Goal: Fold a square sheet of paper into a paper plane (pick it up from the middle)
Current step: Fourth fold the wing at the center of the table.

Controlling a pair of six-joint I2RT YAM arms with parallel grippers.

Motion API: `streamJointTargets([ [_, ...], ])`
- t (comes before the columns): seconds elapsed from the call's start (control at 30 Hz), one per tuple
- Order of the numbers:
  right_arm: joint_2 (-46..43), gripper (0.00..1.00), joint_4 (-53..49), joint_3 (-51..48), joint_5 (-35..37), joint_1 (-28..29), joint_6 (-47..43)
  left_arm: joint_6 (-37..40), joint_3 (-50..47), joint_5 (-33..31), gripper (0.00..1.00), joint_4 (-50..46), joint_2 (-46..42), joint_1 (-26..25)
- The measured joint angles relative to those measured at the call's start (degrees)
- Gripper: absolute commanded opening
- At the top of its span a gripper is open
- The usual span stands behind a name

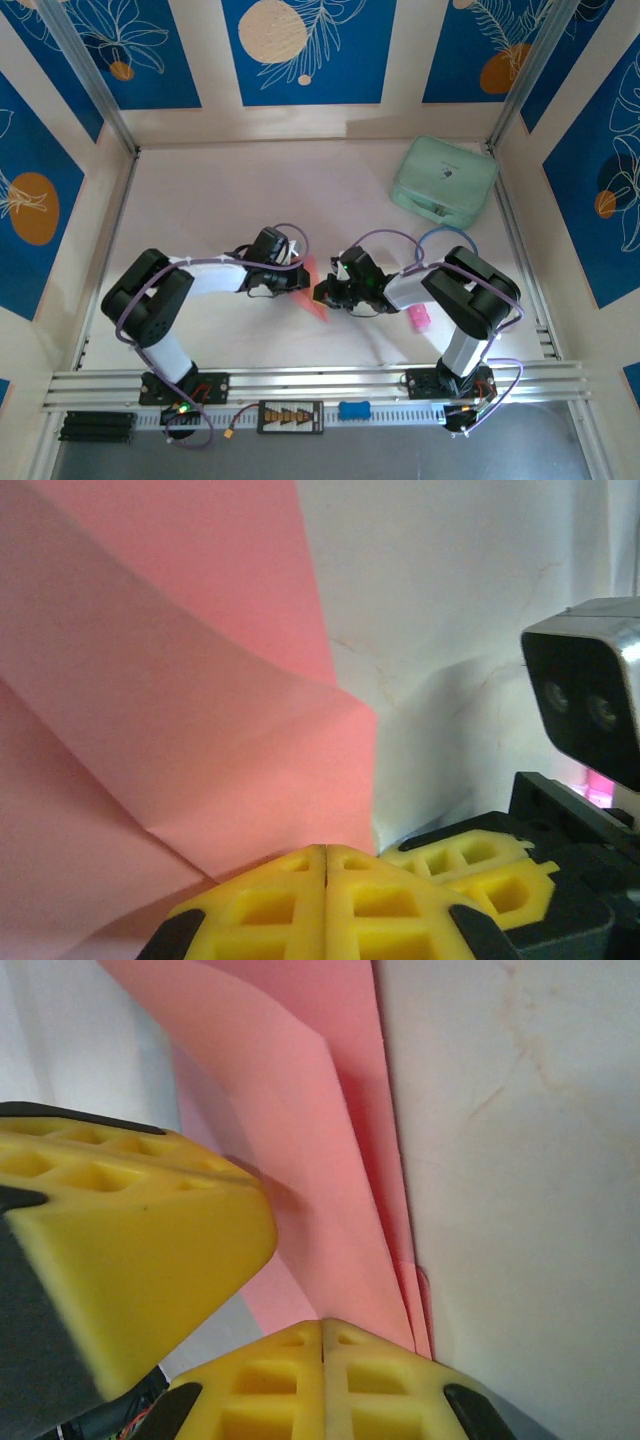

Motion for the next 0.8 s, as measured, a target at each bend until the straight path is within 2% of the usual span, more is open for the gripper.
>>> streamJointTargets([
  [0.37, 0.0, 0.0, 0.31, -0.24, 0.15, 0.11, 0.15, -0.68, -0.61, -0.07, 0.0, 1.07, 2.14, -0.17],
  [0.6, -0.13, 0.0, -0.04, -0.2, 0.42, 0.26, -0.7, -1.09, 0.9, 0.94, 0.0, -0.7, 2.97, 1.16],
  [0.8, -0.39, 0.0, -1.22, 0.15, 0.7, 0.39, -1.68, -1.07, 3.23, 1.92, 0.0, -2.27, 4.63, 4.26],
])
